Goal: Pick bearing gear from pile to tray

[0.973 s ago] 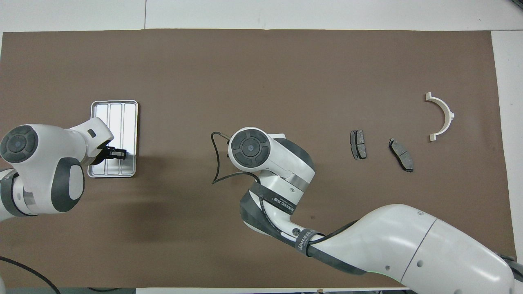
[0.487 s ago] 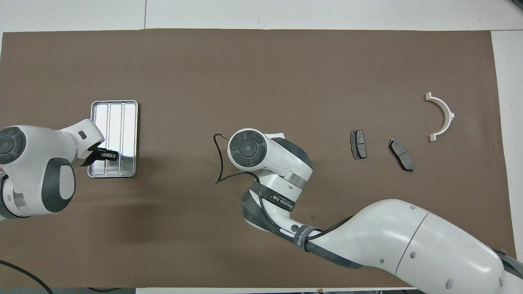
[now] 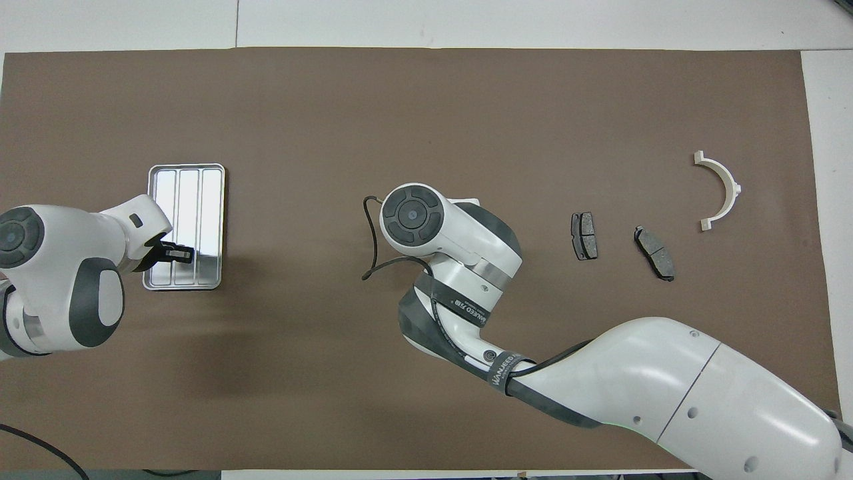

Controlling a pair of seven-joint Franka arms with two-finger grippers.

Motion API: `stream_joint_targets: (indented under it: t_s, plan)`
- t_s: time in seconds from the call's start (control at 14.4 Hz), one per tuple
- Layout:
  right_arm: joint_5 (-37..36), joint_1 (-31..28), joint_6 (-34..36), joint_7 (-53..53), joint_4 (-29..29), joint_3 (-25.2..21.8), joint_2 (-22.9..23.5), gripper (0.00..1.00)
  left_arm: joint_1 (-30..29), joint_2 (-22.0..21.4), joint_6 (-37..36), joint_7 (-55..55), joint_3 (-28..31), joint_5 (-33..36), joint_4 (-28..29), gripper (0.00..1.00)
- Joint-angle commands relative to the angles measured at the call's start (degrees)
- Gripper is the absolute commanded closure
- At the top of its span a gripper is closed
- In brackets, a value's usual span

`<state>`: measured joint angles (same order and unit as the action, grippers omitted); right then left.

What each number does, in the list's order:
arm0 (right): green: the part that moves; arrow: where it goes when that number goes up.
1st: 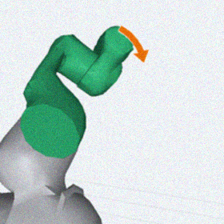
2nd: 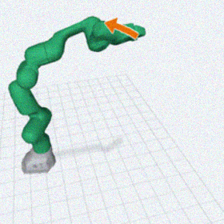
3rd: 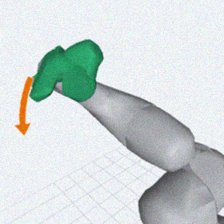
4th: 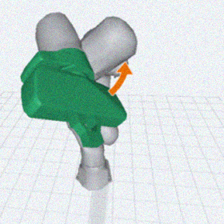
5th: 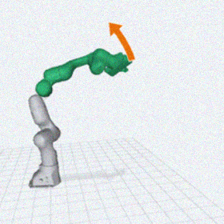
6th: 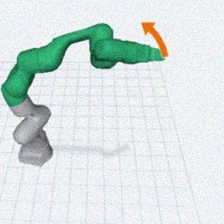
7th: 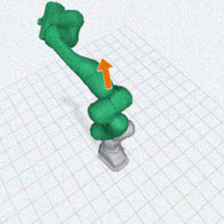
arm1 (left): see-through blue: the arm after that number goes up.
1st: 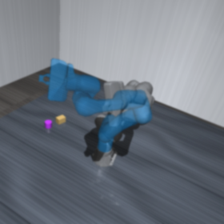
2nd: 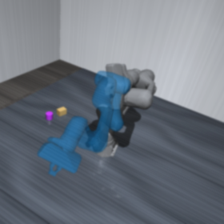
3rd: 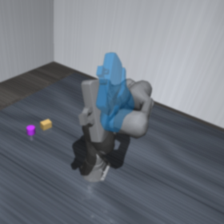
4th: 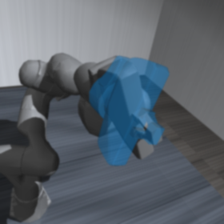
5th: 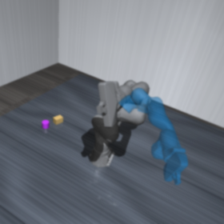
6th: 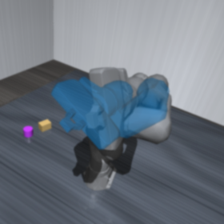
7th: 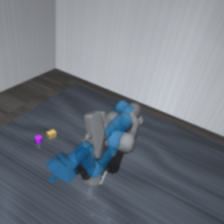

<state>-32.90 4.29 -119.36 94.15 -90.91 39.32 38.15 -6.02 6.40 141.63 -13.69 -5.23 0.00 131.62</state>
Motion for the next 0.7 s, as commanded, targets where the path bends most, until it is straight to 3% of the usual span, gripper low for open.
stream_joint_targets:
  t_s: [0.0,0.21,0.63]
  plan:
    - [-0.07,-3.39,1.94,-0.53,1.17,2.16,-2.37,0.00,0.31,-1.04,0.67,-0.63,0.13,-0.96,1.44,1.00]
    - [5.46,-9.45,4.47,-9.91,1.17,4.53,-6.50,0.00,0.31,-0.95,0.84,-0.63,0.13,-0.96,1.71,1.00]
    - [11.10,-24.12,12.56,-44.08,1.61,8.49,-12.31,0.00,0.31,-0.51,1.46,-0.72,0.13,-0.96,1.97,1.00]
